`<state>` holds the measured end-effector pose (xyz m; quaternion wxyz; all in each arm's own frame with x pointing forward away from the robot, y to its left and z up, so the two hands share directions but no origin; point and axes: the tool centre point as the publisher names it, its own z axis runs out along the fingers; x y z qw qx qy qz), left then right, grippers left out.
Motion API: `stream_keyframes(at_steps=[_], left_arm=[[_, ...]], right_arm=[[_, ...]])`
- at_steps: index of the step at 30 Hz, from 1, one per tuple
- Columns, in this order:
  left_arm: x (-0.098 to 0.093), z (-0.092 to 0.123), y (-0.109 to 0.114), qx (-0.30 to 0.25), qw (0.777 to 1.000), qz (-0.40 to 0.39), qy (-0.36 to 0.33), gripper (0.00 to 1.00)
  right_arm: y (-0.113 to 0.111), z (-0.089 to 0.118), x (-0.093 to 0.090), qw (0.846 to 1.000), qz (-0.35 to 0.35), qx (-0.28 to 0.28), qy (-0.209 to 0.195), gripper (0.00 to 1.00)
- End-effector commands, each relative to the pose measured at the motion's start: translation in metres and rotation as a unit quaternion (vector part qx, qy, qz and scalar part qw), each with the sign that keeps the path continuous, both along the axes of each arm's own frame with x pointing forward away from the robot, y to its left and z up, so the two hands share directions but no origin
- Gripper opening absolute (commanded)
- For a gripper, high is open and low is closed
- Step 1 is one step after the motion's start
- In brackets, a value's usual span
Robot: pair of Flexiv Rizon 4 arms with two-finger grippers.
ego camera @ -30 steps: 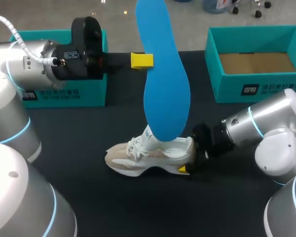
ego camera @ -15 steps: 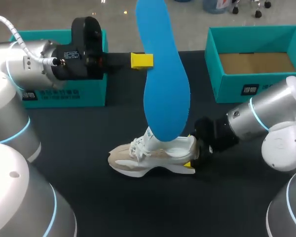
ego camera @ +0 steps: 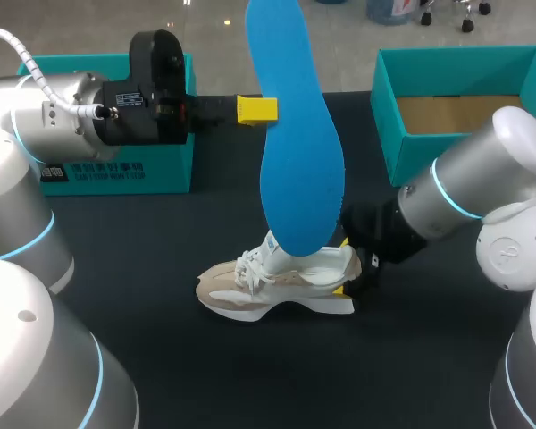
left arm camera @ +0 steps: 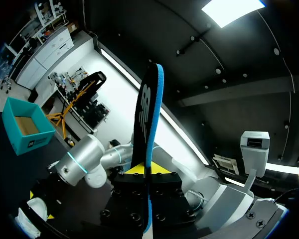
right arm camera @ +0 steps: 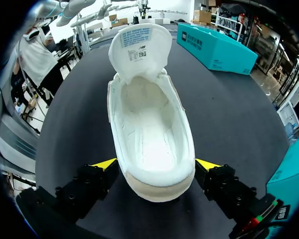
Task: Take the shoe out of the shoebox, open the shoe tongue, remove and reinsert the insole, then place the shoe into the shoebox
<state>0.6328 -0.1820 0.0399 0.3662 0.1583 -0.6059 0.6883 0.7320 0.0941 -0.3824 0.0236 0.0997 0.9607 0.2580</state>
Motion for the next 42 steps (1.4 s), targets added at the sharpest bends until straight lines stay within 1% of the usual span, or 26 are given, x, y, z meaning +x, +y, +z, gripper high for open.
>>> stream_keyframes(at_steps=[1, 6, 9, 11, 15, 16, 19, 22, 32, 34, 36, 38, 42], left_arm=[[-0.001, -0.001, 0.000, -0.001, 1.000, 0.001, 0.000, 0.00], [-0.001, -0.001, 0.000, -0.001, 1.000, 0.001, 0.000, 0.00], [-0.001, -0.001, 0.000, -0.001, 1.000, 0.001, 0.000, 0.00], [-0.001, -0.001, 0.000, -0.001, 1.000, 0.001, 0.000, 0.00], [-0.001, -0.001, 0.000, -0.001, 1.000, 0.001, 0.000, 0.00], [-0.001, -0.001, 0.000, -0.001, 1.000, 0.001, 0.000, 0.00], [-0.001, -0.001, 0.000, -0.001, 1.000, 0.001, 0.000, 0.00], [-0.001, -0.001, 0.000, -0.001, 1.000, 0.001, 0.000, 0.00], [-0.001, -0.001, 0.000, -0.001, 1.000, 0.001, 0.000, 0.00], [-0.001, -0.001, 0.000, -0.001, 1.000, 0.001, 0.000, 0.00], [-0.001, -0.001, 0.000, -0.001, 1.000, 0.001, 0.000, 0.00], [-0.001, -0.001, 0.000, -0.001, 1.000, 0.001, 0.000, 0.00], [-0.001, -0.001, 0.000, -0.001, 1.000, 0.001, 0.000, 0.00]], right_arm=[[0.004, 0.002, 0.001, 0.997, -0.001, -0.072, 0.014, 1.00], [0.004, 0.002, 0.001, 0.997, -0.001, -0.072, 0.014, 1.00], [0.005, 0.006, 0.001, 0.994, 0.000, -0.111, 0.008, 1.00], [0.001, 0.011, 0.002, 0.991, 0.002, -0.136, 0.000, 1.00], [-0.006, 0.017, 0.003, 0.987, 0.016, -0.161, -0.017, 1.00], [-0.008, 0.018, 0.003, 0.984, 0.020, -0.175, -0.014, 1.00], [-0.012, 0.020, 0.006, 0.982, 0.017, -0.187, 0.004, 1.00], [-0.011, 0.022, 0.008, 0.979, 0.028, -0.200, 0.007, 1.00], [-0.008, 0.031, 0.005, 0.976, 0.037, -0.213, 0.021, 1.00], [-0.008, 0.035, 0.004, 0.976, 0.032, -0.215, 0.017, 1.00], [-0.008, 0.037, 0.002, 0.972, 0.029, -0.231, 0.012, 1.00], [-0.009, 0.039, 0.001, 0.969, 0.030, -0.247, 0.010, 1.00], [-0.009, 0.040, -0.001, 0.965, 0.035, -0.260, 0.008, 1.00]])
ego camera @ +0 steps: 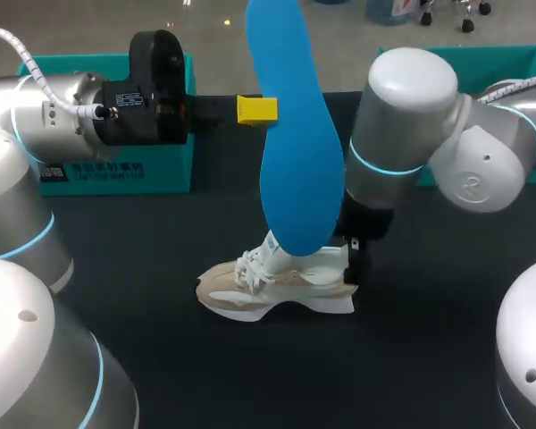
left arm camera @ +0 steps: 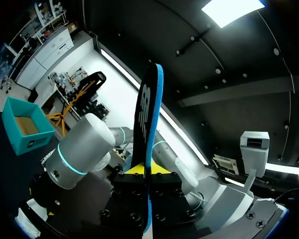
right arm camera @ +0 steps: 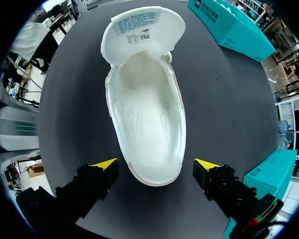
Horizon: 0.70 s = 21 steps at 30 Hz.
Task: Take the shoe out of the shoebox, open the shoe tongue, remove and reinsert the insole, then place the shoe into the shoebox
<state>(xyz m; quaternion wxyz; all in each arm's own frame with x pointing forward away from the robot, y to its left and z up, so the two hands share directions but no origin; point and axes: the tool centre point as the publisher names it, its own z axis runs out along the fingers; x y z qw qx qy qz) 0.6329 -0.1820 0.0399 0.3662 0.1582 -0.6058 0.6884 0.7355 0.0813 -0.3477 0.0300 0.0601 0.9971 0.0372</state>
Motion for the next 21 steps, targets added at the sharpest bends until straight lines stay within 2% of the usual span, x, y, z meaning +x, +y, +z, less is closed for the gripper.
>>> stream_keyframes(at_steps=[1, 11, 21], left_arm=[[-0.0008, -0.0007, -0.0003, -0.001, 1.000, 0.001, 0.000, 0.00], [-0.0008, -0.0007, -0.0003, -0.001, 1.000, 0.001, 0.000, 0.00], [-0.0008, -0.0007, -0.0003, -0.001, 1.000, 0.001, 0.000, 0.00]], right_arm=[[0.0041, 0.0062, -0.0051, 0.999, 0.001, -0.038, 0.000, 1.00], [0.0029, 0.0156, -0.0098, 1.000, -0.005, -0.021, -0.008, 1.00], [0.0029, 0.0156, -0.0098, 1.000, -0.005, -0.021, -0.008, 1.00]])
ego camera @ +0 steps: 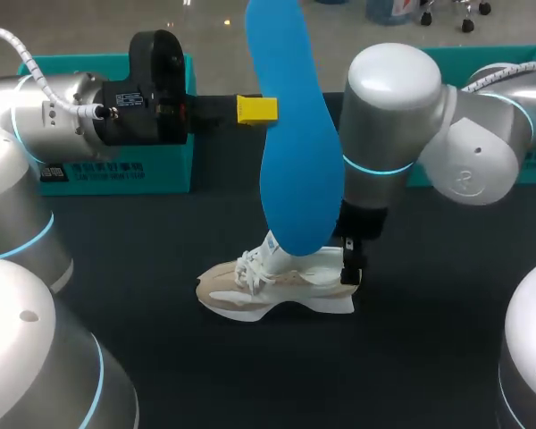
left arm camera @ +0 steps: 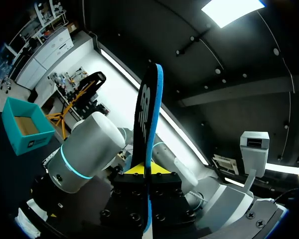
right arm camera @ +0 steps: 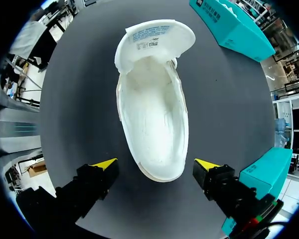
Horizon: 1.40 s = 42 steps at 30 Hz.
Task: Take the shoe out of the shoebox, open the shoe tongue, remove and reinsert the insole, then place the shoe into the shoebox
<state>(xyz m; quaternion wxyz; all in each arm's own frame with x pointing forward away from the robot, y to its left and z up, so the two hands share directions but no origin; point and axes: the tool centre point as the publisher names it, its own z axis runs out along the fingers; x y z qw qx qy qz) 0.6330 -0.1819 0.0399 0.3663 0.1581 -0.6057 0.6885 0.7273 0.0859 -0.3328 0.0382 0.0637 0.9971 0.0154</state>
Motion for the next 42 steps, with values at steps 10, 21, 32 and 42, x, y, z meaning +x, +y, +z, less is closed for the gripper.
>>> stream_keyframes(at_steps=[10, 21, 32, 42], left_arm=[[-0.001, -0.001, 0.000, -0.001, 1.000, 0.001, 0.000, 0.00], [-0.001, -0.001, 0.000, -0.001, 1.000, 0.001, 0.000, 0.00], [-0.001, -0.001, 0.000, -0.001, 1.000, 0.001, 0.000, 0.00], [-0.001, -0.001, 0.000, -0.001, 1.000, 0.001, 0.000, 0.00]], right_arm=[[-0.002, 0.001, -0.002, 1.000, 0.000, 0.001, -0.002, 1.00], [0.038, 0.011, 0.027, 0.999, 0.027, 0.009, -0.025, 1.00], [0.068, -0.017, 0.052, 0.998, 0.055, 0.004, -0.020, 1.00], [0.078, -0.049, 0.059, 0.997, 0.075, 0.001, 0.008, 0.92]])
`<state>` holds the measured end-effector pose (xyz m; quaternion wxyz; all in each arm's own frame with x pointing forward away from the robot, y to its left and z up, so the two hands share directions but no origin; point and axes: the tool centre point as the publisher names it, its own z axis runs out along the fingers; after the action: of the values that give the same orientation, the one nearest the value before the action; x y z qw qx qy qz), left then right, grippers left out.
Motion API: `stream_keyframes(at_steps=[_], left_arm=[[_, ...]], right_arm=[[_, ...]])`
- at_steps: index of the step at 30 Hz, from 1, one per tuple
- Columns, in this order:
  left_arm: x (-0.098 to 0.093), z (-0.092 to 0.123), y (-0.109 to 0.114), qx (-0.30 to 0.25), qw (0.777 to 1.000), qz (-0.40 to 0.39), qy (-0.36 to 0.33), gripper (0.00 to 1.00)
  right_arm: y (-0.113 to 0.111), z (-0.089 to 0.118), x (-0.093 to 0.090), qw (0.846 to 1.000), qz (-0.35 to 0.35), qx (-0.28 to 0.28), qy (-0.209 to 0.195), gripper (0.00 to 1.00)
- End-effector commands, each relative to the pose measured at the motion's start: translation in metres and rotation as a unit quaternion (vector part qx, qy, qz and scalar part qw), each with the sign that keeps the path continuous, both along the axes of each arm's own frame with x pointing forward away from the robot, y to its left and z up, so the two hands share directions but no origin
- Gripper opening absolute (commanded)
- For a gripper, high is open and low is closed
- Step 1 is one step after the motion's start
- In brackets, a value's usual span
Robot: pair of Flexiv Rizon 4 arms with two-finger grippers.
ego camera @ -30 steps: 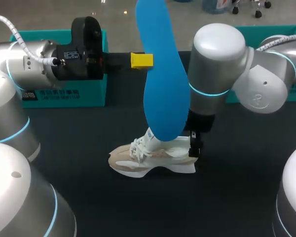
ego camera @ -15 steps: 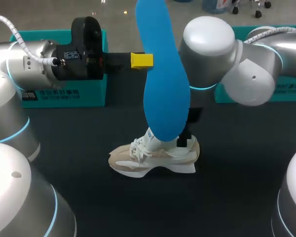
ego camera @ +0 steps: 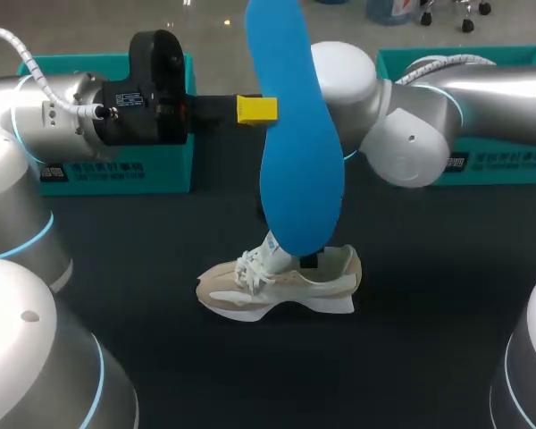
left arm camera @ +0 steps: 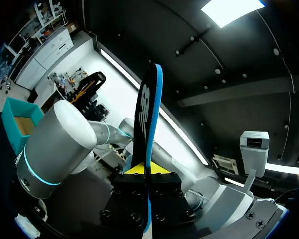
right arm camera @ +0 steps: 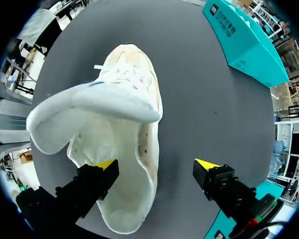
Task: Take the shoe out of the shoebox, open the shoe tongue, remove and reinsert the insole, then place the shoe into the shoebox
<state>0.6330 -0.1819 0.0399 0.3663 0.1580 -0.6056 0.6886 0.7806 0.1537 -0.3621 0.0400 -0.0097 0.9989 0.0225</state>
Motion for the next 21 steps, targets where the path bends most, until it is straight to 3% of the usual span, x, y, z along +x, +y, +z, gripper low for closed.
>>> stream_keyframes(at_steps=[1, 4, 6, 8, 10, 21], left_arm=[[-0.001, -0.001, 0.000, -0.001, 1.000, 0.001, 0.000, 0.00], [-0.001, -0.001, 0.000, -0.001, 1.000, 0.001, 0.000, 0.00], [-0.001, -0.001, 0.000, -0.001, 1.000, 0.001, 0.000, 0.00], [-0.001, -0.001, 0.000, -0.001, 1.000, 0.001, 0.000, 0.00], [-0.001, -0.001, 0.000, -0.001, 1.000, 0.001, 0.000, 0.00], [-0.001, -0.001, 0.000, -0.001, 1.000, 0.001, 0.000, 0.00]], right_arm=[[0.011, -0.024, 0.006, 1.000, 0.001, -0.004, 0.015, 0.91], [0.009, -0.029, 0.004, 1.000, -0.004, -0.006, 0.020, 0.84], [0.006, -0.031, 0.003, 1.000, -0.009, -0.006, 0.022, 0.69], [0.003, -0.031, 0.002, 1.000, -0.014, -0.007, 0.023, 0.30], [0.000, -0.032, 0.001, 0.999, -0.020, -0.012, 0.024, 0.02], [-0.004, -0.032, -0.001, 0.999, -0.029, -0.020, 0.027, 0.00]])
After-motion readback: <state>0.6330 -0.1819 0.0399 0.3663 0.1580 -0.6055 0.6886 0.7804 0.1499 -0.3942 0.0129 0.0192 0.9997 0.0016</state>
